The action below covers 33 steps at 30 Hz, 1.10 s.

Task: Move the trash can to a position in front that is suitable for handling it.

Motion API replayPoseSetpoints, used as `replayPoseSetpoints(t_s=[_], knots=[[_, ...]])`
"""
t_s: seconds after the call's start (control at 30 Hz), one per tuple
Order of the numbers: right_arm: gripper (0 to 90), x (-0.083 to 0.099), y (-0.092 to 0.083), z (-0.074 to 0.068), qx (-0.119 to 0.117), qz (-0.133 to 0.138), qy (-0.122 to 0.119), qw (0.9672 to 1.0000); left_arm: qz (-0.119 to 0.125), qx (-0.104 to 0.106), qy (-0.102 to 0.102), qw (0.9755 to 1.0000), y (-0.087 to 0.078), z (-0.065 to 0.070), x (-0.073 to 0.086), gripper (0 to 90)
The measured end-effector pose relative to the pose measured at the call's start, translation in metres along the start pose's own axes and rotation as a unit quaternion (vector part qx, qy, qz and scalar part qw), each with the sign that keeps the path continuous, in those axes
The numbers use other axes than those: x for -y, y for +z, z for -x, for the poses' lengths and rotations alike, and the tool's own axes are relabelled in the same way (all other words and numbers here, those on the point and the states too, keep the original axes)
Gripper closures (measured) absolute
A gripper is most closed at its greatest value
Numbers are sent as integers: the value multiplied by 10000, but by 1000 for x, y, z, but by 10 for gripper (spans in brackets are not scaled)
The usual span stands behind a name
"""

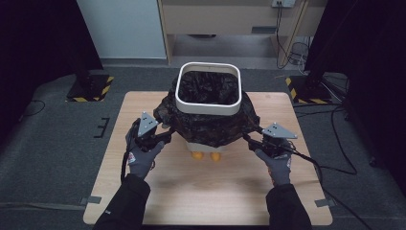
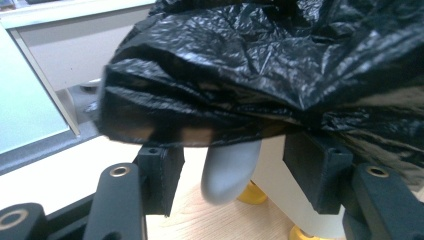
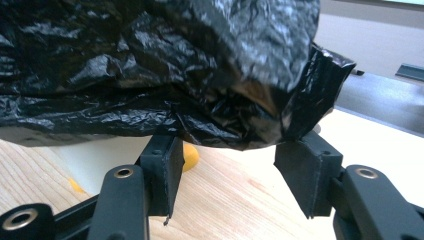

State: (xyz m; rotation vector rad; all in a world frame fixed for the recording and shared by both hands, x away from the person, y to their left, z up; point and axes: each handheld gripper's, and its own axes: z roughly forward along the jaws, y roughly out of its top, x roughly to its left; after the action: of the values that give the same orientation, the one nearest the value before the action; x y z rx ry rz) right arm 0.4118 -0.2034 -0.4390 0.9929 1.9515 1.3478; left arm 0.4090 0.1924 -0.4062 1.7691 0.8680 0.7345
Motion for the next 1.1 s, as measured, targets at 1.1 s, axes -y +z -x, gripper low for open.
replayPoseSetpoints(t_s=[1.1], knots=[[633,-8,9,-2,-390,213,21,9990,-142,-1,-131,9998,7,-1,5,635]])
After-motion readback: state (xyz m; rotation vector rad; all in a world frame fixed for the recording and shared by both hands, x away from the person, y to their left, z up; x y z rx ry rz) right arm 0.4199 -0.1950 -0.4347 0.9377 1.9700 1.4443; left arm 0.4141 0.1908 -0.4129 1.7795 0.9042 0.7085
